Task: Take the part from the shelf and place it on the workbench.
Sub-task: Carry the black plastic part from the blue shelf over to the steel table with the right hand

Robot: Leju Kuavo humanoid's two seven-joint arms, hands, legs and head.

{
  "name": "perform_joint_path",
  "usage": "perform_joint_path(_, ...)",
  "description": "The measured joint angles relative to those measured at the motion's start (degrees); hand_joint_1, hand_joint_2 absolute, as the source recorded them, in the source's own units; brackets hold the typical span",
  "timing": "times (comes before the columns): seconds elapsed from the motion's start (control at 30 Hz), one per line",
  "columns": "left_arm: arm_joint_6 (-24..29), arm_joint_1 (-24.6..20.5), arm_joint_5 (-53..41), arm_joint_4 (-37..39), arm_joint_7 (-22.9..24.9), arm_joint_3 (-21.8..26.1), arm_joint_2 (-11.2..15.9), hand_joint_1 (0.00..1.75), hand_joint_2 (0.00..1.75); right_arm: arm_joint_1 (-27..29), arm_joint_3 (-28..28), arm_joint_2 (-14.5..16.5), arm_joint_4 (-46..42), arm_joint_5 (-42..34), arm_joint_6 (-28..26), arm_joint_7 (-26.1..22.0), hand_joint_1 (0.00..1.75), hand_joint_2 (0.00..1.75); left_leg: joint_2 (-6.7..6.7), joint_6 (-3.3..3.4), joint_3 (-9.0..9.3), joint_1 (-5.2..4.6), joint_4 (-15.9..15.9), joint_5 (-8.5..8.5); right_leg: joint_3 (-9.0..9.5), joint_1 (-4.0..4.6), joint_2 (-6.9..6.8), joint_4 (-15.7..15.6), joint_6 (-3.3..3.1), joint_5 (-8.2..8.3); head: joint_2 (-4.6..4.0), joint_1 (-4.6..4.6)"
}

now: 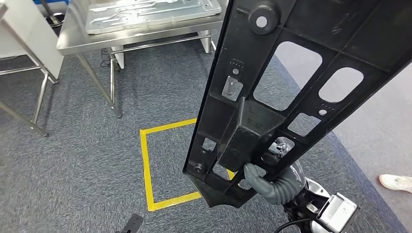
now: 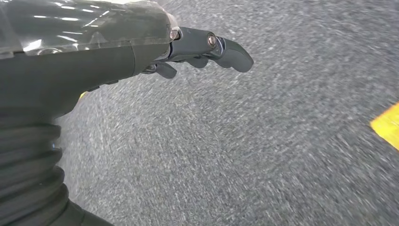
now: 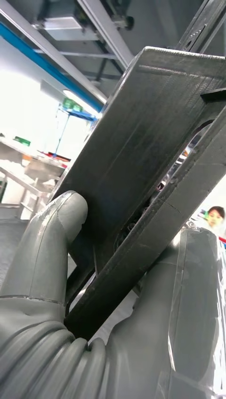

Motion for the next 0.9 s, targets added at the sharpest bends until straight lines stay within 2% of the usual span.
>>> perform_joint_path(0.03, 0.02, -0.05, 0.01, 0.0, -0.01, 0.0, 0.01, 0.0, 1.75, -0.05, 0.0, -0.01, 0.01, 0.0, 0.01, 0.0, 1.68, 1.75, 0.85, 0.39, 1.35, -0.25, -2.69, 0.75, 0.23, 0.13, -0.56, 0.03, 0.32, -0.23, 0.0, 0.01)
perform_joint_path(0.07, 0.04, -0.07, 0.03, 0.0, 0.0, 0.01, 0.01, 0.0, 1.75, -0.11, 0.02, -0.01, 0.01, 0.0, 0.03, 0.0, 1.68, 1.75, 1.32, 0.8, 1.93, -0.52, -4.0, 0.84, 0.41, 0.3, -1.09, 0.03, 0.66, -0.42, 0.0, 0.02)
perform_joint_path(0.13, 0.12, 0.1, 0.04, 0.0, 0.14, 0.02, 0.02, 0.0, 1.75, -0.3, 0.05, -0.01, 0.03, -0.02, 0.07, 0.01, 1.68, 1.75, 0.26, 1.7, 1.9, -0.73, -4.29, 0.7, 0.78, 0.39, -2.16, -0.13, 1.34, -0.65, 0.0, 0.03)
perform_joint_path(0.17, 0.16, 0.26, 0.03, 0.0, 0.27, 0.03, 0.02, 0.0, 1.75, -0.44, 0.08, -0.01, 0.05, -0.07, 0.07, 0.03, 1.68, 1.75, -0.37, 2.04, 2.0, -0.65, -4.5, 0.78, 0.97, 0.26, -1.88, -0.02, 1.72, -0.92, 0.0, 0.03)
perform_joint_path(0.23, 0.24, 0.33, 0.01, 0.0, 0.55, 0.04, 0.02, 0.0, 1.75, -0.65, 0.07, -0.03, 0.1, -0.34, -0.03, 0.07, 1.68, 1.75, -1.51, 2.78, 2.28, -0.37, -4.94, 1.02, 0.02, -0.06, 0.71, 2.55, 2.22, -2.78, 0.0, 0.04)
perform_joint_path(0.27, 0.28, 0.26, 0.02, 0.0, 0.62, 0.05, 0.02, 0.0, 1.75, -0.67, 0.05, -0.08, 0.17, -0.5, -0.08, 0.15, 1.68, 1.75, -1.99, 3.04, 2.35, -0.31, -5.04, 1.08, -1.52, -0.16, 2.42, 5.7, 2.32, -4.46, 0.0, 0.05)
perform_joint_path(0.3, 0.31, 0.17, 0.04, 0.0, 0.68, 0.07, 0.03, 0.0, 1.75, -0.63, 0.04, -0.15, 0.27, -0.66, -0.13, 0.23, 1.68, 1.75, -2.46, 3.26, 2.34, -0.33, -5.04, 1.07, -3.64, -0.15, 3.5, 9.61, 2.34, -6.23, 0.0, 0.05)
perform_joint_path(0.33, 0.33, 0.13, 0.09, 0.0, 0.75, 0.08, 0.03, 0.0, 1.75, -0.56, 0.02, -0.23, 0.41, -0.78, -0.19, 0.32, 1.68, 1.75, -2.95, 3.38, 2.33, -0.39, -5.0, 1.04, -5.77, -0.14, 3.9, 13.35, 2.36, -7.48, 0.0, 0.06)
perform_joint_path(0.37, 0.34, 0.15, 0.14, 0.0, 0.82, 0.09, 0.04, 0.0, 1.75, -0.51, 0.01, -0.3, 0.57, -0.86, -0.24, 0.41, 1.68, 1.75, -3.42, 3.44, 2.35, -0.45, -4.93, 0.98, -7.37, -0.13, 4.05, 15.77, 2.36, -7.76, 0.0, 0.06)
perform_joint_path(0.4, 0.34, 0.18, 0.21, 0.0, 0.9, 0.11, 0.04, 0.0, 1.75, -0.48, 0.01, -0.33, 0.7, -0.96, -0.29, 0.44, 1.68, 1.75, -3.87, 3.44, 2.39, -0.5, -4.84, 0.92, -7.96, -0.13, 4.09, 16.01, 2.3, -6.81, 0.0, 0.05)
perform_joint_path(0.43, 0.31, 0.19, 0.33, 0.0, 0.97, 0.13, 0.04, 0.0, 1.75, -0.47, 0.0, -0.34, 0.78, -1.07, -0.34, 0.46, 1.68, 1.75, -4.28, 3.38, 2.47, -0.52, -4.74, 0.83, -7.45, -0.13, 4.11, 14.01, 2.17, -4.86, 0.0, 0.06)
perform_joint_path(0.5, 0.13, 0.14, 0.6, 0.0, 1.04, 0.15, 0.03, 0.0, 1.75, -0.55, 0.0, -0.34, 0.84, -1.3, -0.38, 0.47, 1.68, 1.75, -4.91, 3.09, 2.58, -0.63, -4.48, 0.56, -4.51, -0.05, 4.47, 6.46, 1.7, -0.5, 0.0, 0.05)
perform_joint_path(0.53, -0.02, 0.1, 0.71, 0.0, 1.06, 0.17, 0.03, 0.0, 1.75, -0.59, 0.0, -0.34, 0.84, -1.39, -0.39, 0.47, 1.68, 1.75, -5.14, 2.85, 2.54, -0.72, -4.35, 0.43, -3.3, 0.04, 4.71, 3.38, 1.47, 0.76, 0.0, 0.05)
perform_joint_path(0.57, -0.15, 0.08, 0.75, 0.0, 1.08, 0.19, 0.04, 0.0, 1.75, -0.63, 0.0, -0.34, 0.86, -1.46, -0.41, 0.47, 1.68, 1.75, -5.29, 2.57, 2.48, -0.78, -4.28, 0.33, -2.63, 0.17, 4.93, 1.58, 1.26, 1.26, 0.0, 0.05)
perform_joint_path(0.63, -0.33, 0.06, 0.7, 0.0, 1.11, 0.21, 0.04, 0.0, 1.75, -0.67, 0.01, -0.34, 0.9, -1.58, -0.48, 0.46, 1.68, 1.75, -5.46, 1.92, 2.42, -0.75, -4.36, 0.23, -2.48, 0.33, 5.03, 0.85, 0.79, 1.25, 0.0, 0.04)
perform_joint_path(0.7, -0.4, 0.04, 0.64, 0.0, 1.16, 0.22, 0.07, 0.0, 1.75, -0.71, 0.02, -0.26, 0.9, -1.72, -0.51, 0.45, 1.68, 1.75, -4.89, 1.26, 2.25, -0.63, -3.65, -0.36, -2.13, 0.14, 4.78, 0.42, 0.1, 1.41, 0.0, 0.04)
perform_joint_path(0.77, -0.4, -0.08, 0.64, 0.0, 1.19, 0.22, 0.1, 0.0, 1.75, -0.74, 0.02, -0.12, 0.91, -1.85, -0.53, 0.39, 1.68, 1.75, -3.77, 0.67, 0.42, -0.48, 0.63, -2.8, -1.68, -0.07, 4.36, 0.06, -0.55, 1.42, 0.0, 0.03)
perform_joint_path(0.83, -0.4, -0.15, 0.64, 0.0, 1.19, 0.22, 0.1, 0.0, 1.75, -0.75, 0.02, -0.05, 1.0, -1.92, -0.54, 0.34, 1.68, 1.75, -3.07, 0.16, -3.15, -0.25, 7.98, -6.09, -1.47, -0.02, 4.03, 0.06, -0.84, 1.2, 0.0, 0.02)
perform_joint_path(0.87, -0.4, -0.12, 0.65, 0.0, 1.19, 0.22, 0.1, 0.0, 1.75, -0.75, 0.02, -0.03, 1.08, -1.93, -0.54, 0.34, 1.68, 1.75, -2.92, -0.04, -4.52, -0.12, 10.6, -6.79, -1.37, -0.02, 3.91, 0.08, -0.84, 1.08, 0.0, 0.02)
perform_joint_path(0.9, -0.4, -0.1, 0.66, 0.0, 1.2, 0.23, 0.1, 0.0, 1.75, -0.75, 0.02, -0.03, 1.15, -1.94, -0.54, 0.34, 1.68, 1.75, -2.8, -0.17, -4.94, -0.02, 11.22, -6.37, -1.24, -0.05, 3.82, 0.11, -0.76, 0.95, 0.0, 0.02)
